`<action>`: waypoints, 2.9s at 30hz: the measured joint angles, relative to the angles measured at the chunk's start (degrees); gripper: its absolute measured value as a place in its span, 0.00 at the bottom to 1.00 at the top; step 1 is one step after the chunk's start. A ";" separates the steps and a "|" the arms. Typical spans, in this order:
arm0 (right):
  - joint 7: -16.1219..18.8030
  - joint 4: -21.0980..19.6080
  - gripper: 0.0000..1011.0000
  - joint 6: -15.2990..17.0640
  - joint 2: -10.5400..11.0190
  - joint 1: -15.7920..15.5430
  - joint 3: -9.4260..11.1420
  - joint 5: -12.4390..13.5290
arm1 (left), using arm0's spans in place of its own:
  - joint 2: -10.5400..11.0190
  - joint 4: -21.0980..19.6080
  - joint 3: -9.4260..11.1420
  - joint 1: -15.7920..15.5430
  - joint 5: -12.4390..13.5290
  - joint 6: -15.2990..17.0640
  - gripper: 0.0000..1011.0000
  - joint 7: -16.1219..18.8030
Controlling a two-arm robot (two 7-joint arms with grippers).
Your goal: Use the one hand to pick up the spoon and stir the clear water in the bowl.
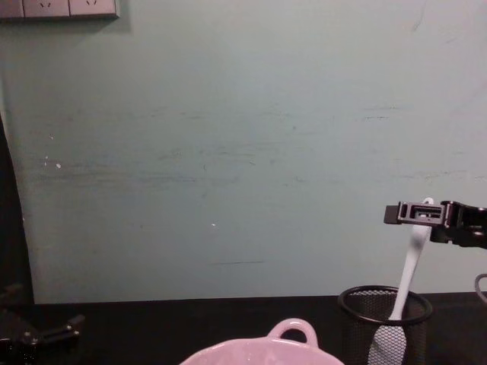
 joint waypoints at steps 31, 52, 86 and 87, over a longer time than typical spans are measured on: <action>0.44 0.70 0.80 -0.36 -0.52 0.62 -0.19 -0.44 | 0.00 0.00 0.00 0.00 0.00 0.00 1.00 0.00; 0.44 0.65 0.14 -0.29 -0.51 0.62 -0.19 -0.44 | 0.00 0.00 0.00 0.00 0.00 0.00 1.00 0.00; -4.14 -13.07 0.12 6.28 3.72 0.17 1.08 -5.53 | 0.00 0.00 0.00 0.00 0.00 0.00 1.00 0.00; -4.25 -13.66 0.12 6.80 3.93 0.37 1.24 -5.32 | 0.00 0.00 0.00 0.00 0.00 0.00 1.00 0.00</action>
